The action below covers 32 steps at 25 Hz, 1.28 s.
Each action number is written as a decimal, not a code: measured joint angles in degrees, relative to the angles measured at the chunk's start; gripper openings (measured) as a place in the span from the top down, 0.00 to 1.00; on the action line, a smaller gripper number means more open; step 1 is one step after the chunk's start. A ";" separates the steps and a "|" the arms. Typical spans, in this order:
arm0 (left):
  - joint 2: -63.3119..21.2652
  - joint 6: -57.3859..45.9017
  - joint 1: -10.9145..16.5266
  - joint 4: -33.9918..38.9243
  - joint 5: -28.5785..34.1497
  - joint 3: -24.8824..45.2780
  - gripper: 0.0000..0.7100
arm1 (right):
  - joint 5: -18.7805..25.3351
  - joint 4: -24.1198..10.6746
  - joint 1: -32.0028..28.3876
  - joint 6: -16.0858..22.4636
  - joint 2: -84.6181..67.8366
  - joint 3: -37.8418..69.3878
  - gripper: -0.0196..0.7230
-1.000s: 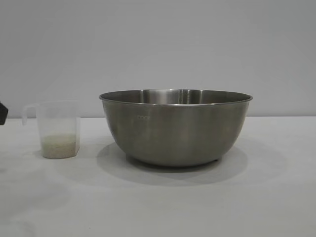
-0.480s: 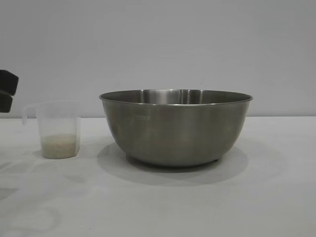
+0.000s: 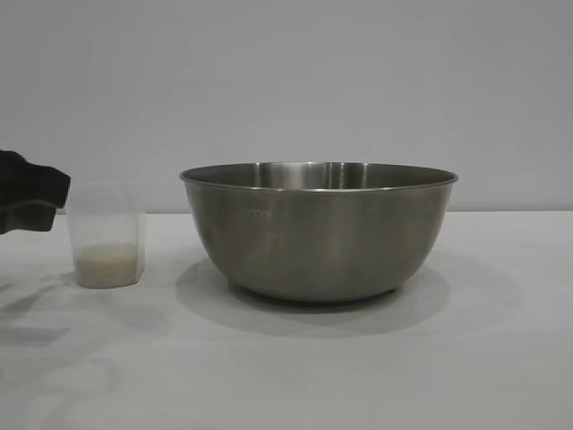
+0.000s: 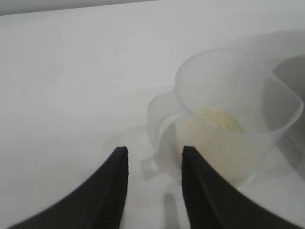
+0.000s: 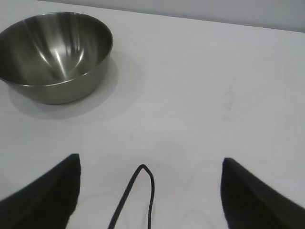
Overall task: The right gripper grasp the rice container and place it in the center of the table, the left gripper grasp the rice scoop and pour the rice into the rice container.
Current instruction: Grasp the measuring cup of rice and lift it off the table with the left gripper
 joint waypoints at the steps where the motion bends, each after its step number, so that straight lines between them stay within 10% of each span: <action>1: 0.00 0.10 0.00 -0.12 0.00 -0.37 0.65 | 0.00 0.00 0.00 0.00 0.00 0.00 0.20; 32: 5.00 6.86 0.00 -1.53 0.00 -8.46 0.78 | 0.00 0.00 0.00 0.00 0.00 0.00 0.20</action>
